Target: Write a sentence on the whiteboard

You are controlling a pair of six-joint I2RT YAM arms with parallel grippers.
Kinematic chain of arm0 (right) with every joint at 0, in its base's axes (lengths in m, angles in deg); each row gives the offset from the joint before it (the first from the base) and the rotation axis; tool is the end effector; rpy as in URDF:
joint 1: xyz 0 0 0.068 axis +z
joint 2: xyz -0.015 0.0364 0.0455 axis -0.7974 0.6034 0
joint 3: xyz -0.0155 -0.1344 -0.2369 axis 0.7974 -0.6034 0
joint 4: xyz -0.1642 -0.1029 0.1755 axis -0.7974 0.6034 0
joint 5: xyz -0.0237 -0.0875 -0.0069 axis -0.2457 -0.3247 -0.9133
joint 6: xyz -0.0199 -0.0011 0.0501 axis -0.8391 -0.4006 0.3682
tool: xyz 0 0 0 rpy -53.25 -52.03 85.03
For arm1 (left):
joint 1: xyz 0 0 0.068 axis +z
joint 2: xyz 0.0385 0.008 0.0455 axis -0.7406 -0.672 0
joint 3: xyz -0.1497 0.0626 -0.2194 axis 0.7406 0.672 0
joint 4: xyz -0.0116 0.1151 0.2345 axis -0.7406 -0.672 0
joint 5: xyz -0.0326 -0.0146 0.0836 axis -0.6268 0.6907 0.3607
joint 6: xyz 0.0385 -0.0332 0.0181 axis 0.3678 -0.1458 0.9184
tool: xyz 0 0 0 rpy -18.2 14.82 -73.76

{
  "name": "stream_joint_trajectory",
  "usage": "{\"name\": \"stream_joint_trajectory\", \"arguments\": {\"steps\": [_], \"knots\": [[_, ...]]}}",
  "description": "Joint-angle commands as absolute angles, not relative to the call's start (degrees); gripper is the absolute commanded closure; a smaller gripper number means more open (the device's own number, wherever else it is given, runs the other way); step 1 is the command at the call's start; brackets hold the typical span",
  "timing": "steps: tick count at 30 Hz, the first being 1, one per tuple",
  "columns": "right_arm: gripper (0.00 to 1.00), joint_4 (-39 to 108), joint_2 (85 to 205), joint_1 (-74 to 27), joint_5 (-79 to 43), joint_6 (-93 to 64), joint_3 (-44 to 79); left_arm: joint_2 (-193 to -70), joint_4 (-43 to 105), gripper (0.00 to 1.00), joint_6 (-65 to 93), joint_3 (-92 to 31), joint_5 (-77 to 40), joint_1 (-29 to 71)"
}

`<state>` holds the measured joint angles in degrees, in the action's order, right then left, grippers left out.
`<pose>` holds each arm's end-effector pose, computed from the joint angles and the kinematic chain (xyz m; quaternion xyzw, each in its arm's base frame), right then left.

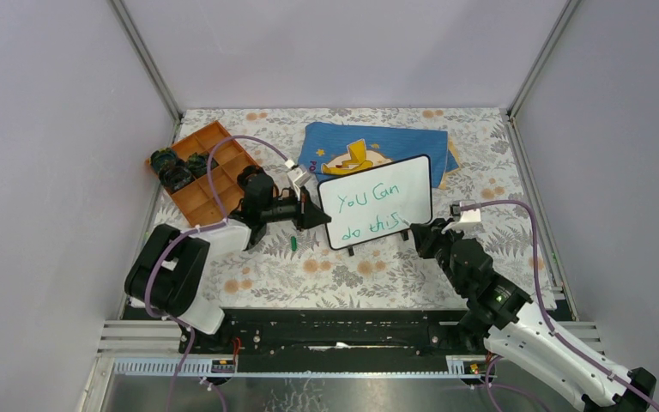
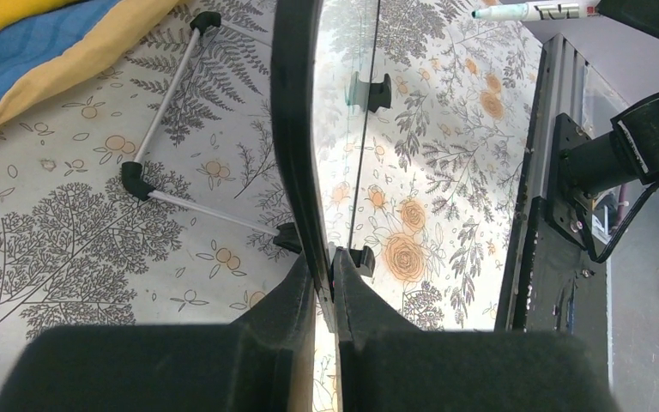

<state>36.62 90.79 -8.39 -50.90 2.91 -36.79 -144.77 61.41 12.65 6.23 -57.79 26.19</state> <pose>0.1100 0.0867 0.2546 0.0124 0.7513 0.2215 0.6216 0.2692 -0.1350 0.1828 0.2869 0.7327 -0.4718 0.3979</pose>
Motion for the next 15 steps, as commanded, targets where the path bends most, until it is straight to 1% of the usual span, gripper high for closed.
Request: {"name": "stream_joint_trajectory", "arguments": {"steps": [1,3,5,7,9,12,15], "knots": [[1.00,35.31,89.94,-8.85,-49.09,1.38,-34.80,-144.73,50.70,1.00,18.49,8.73,-52.71,25.86],[1.00,35.38,89.69,-8.85,-48.97,1.11,-34.71,-144.01,49.99,0.99,18.60,8.73,-51.63,25.81],[1.00,35.44,89.44,-8.84,-48.78,0.96,-34.70,-143.39,49.37,0.90,18.63,8.67,-51.16,25.88],[1.00,35.43,89.17,-8.80,-48.73,0.96,-34.80,-142.81,48.28,0.75,18.87,8.65,-50.61,25.94],[1.00,35.52,88.81,-8.85,-48.63,0.82,-34.82,-142.12,47.76,0.66,19.05,8.71,-50.24,25.99],[1.00,35.81,88.20,-8.85,-48.66,0.83,-34.70,-141.19,47.51,0.59,18.75,8.95,-49.89,26.05],[1.00,36.14,87.21,-8.85,-49.01,0.83,-34.80,-140.22,47.57,0.57,18.58,9.56,-49.54,26.07]]}}
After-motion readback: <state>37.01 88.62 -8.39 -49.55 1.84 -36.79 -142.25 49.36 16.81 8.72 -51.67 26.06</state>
